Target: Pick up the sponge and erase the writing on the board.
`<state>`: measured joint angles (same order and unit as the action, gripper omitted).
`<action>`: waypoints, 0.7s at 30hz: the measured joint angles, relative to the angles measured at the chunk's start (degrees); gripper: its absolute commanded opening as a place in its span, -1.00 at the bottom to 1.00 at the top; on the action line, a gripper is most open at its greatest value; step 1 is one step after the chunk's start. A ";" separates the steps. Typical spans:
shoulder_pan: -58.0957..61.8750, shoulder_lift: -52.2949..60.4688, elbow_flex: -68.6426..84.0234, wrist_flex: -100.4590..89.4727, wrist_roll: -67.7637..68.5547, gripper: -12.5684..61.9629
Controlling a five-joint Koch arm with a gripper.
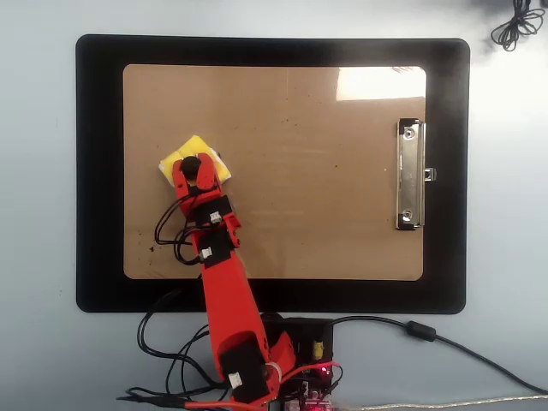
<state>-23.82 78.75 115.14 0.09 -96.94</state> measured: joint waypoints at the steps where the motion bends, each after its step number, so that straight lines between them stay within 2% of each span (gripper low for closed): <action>1: 0.62 0.26 0.35 -0.44 0.09 -0.88; 3: 1.32 4.04 7.73 -1.93 0.18 -0.88; 8: 4.92 28.92 33.57 -2.37 0.44 -0.88; 10: 7.12 31.55 34.72 -1.41 1.05 -0.88; 14: 8.53 20.83 22.85 -1.23 3.96 -0.88; 16: 8.61 6.86 8.44 -1.76 4.39 -0.88; 18: 8.70 -1.67 0.09 -2.37 4.57 -0.88; 21: 5.98 -7.56 -6.06 -3.43 4.57 -0.88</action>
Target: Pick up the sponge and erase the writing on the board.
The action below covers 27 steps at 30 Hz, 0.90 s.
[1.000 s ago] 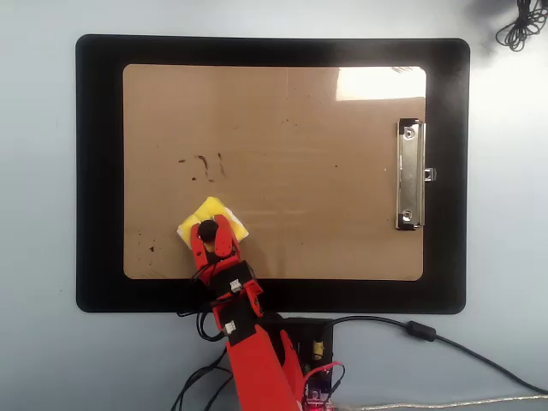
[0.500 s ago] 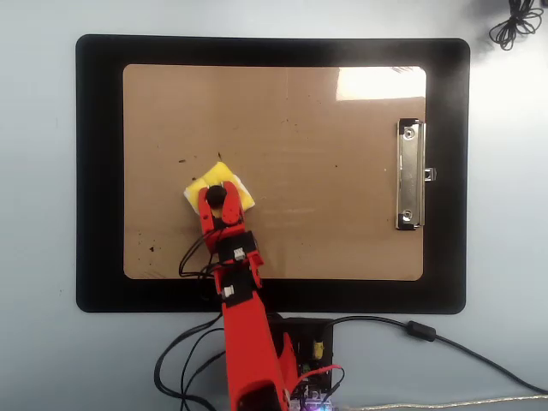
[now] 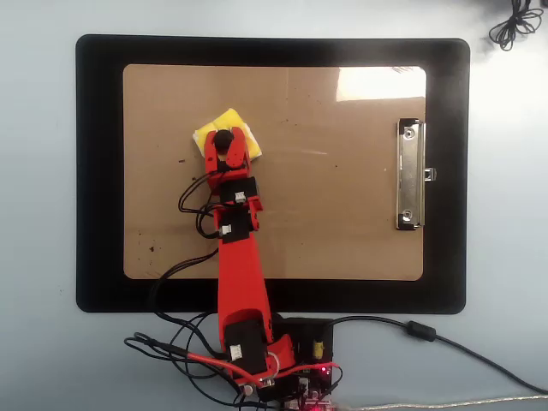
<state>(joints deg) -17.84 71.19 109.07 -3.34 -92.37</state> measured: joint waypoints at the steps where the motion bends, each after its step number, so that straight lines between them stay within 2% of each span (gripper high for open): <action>1: -0.97 1.05 2.37 -0.18 -0.09 -0.88; 4: -2.11 10.55 13.36 -0.70 -0.09 -0.88; 6: -3.08 20.65 25.22 -0.53 0.00 -0.88; 8: -4.83 26.10 28.21 1.05 0.09 -0.88; 12: -8.44 23.47 25.66 1.58 0.26 -0.88; 17: -12.13 1.58 0.79 0.44 0.18 -0.88; 18: -12.30 0.00 -0.97 0.18 0.09 -0.88; 20: -13.01 1.23 1.23 0.09 -0.09 -0.88; 23: -13.97 10.46 12.66 -0.09 -0.09 -0.88; 25: -16.79 20.83 23.73 0.35 0.00 -0.88; 27: -19.07 24.61 24.35 1.85 0.18 -0.88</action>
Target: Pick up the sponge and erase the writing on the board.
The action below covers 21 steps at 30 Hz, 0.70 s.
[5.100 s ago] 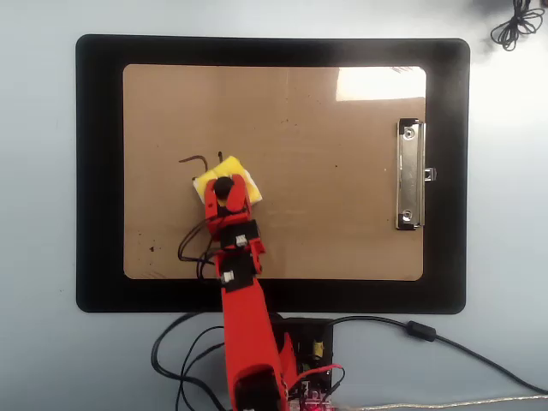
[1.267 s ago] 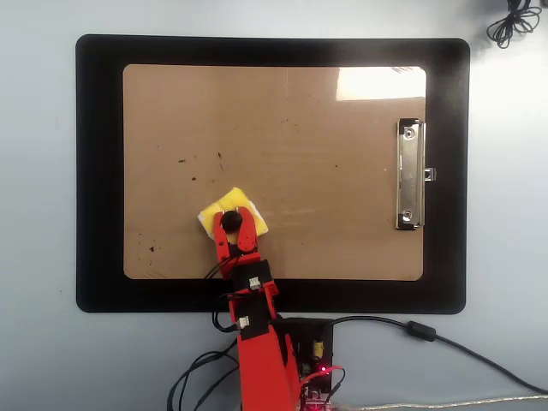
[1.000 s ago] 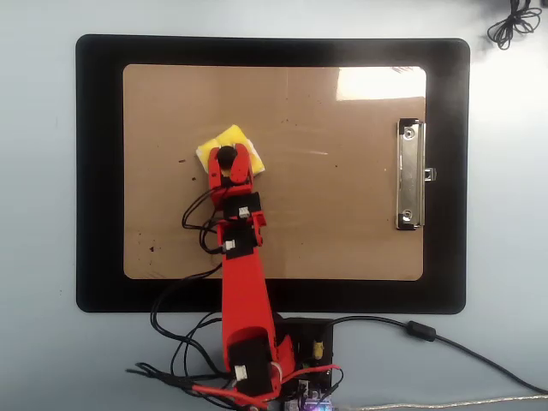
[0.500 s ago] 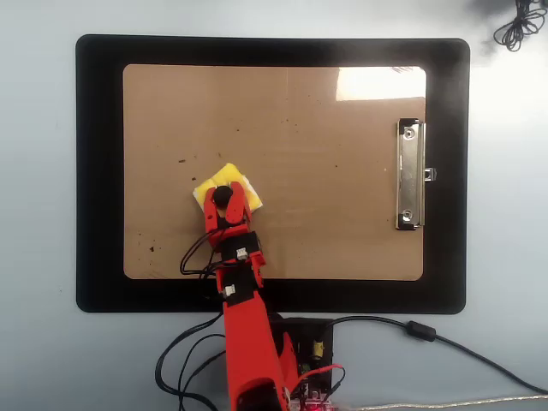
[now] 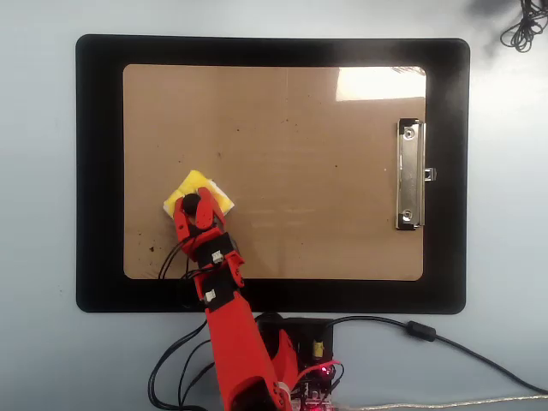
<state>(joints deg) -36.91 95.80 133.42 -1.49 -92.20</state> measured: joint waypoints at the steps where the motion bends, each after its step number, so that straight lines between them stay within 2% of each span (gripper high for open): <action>1: -1.32 -0.35 -0.09 -0.26 -0.26 -0.88; 4: -1.76 -5.98 -4.57 -0.09 -0.70 -0.88; 9: -0.44 -24.52 -25.75 -1.49 -1.32 -0.88; 11: 0.88 -25.66 -26.10 -2.02 -1.49 -0.88; 14: 1.41 -19.42 -17.93 -2.55 -1.58 -0.88; 17: 2.99 -4.39 0.44 -2.29 -1.67 -0.88; 21: 4.48 10.55 8.00 3.34 -1.49 -0.88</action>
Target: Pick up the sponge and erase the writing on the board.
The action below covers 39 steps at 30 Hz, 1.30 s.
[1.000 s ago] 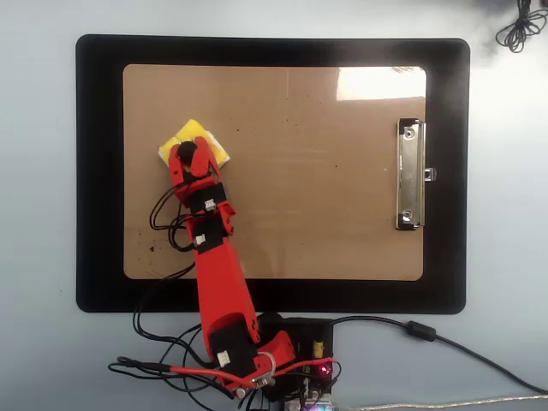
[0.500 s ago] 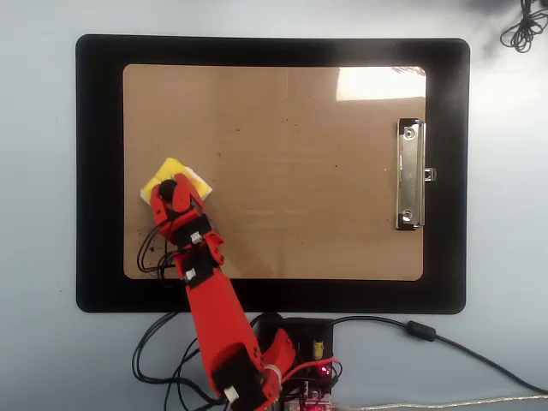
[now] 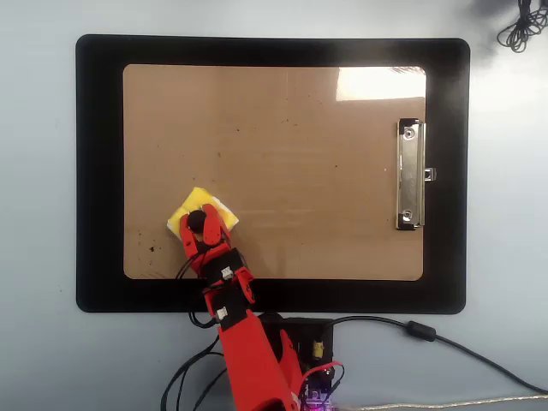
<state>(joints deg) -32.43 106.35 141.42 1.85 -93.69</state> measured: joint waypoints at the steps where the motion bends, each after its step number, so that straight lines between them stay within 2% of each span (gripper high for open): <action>1: -0.18 1.93 -0.70 2.72 0.00 -0.88; 5: -5.63 8.00 -7.56 18.19 -0.18 -0.88; 10: -21.09 4.92 -12.57 20.92 -5.01 -0.88; 17: -24.08 -4.75 -16.00 17.49 -5.54 -0.88; 23: -24.26 -8.79 -20.30 14.50 -5.63 -0.87; 24: -24.26 -8.88 -20.48 14.33 -5.63 -0.83; 25: -24.70 -8.88 -20.48 14.24 -5.63 -0.66; 27: -25.05 -8.88 -20.39 14.24 -5.63 -0.04; 28: -25.14 -8.88 -20.39 14.24 -5.63 0.18; 29: -25.14 -8.70 -20.21 14.24 -5.71 0.25; 34: -24.96 -4.04 -17.93 16.35 -5.71 0.25; 39: -24.26 8.96 -23.03 38.76 -5.71 0.25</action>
<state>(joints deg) -56.69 115.31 118.39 40.61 -99.40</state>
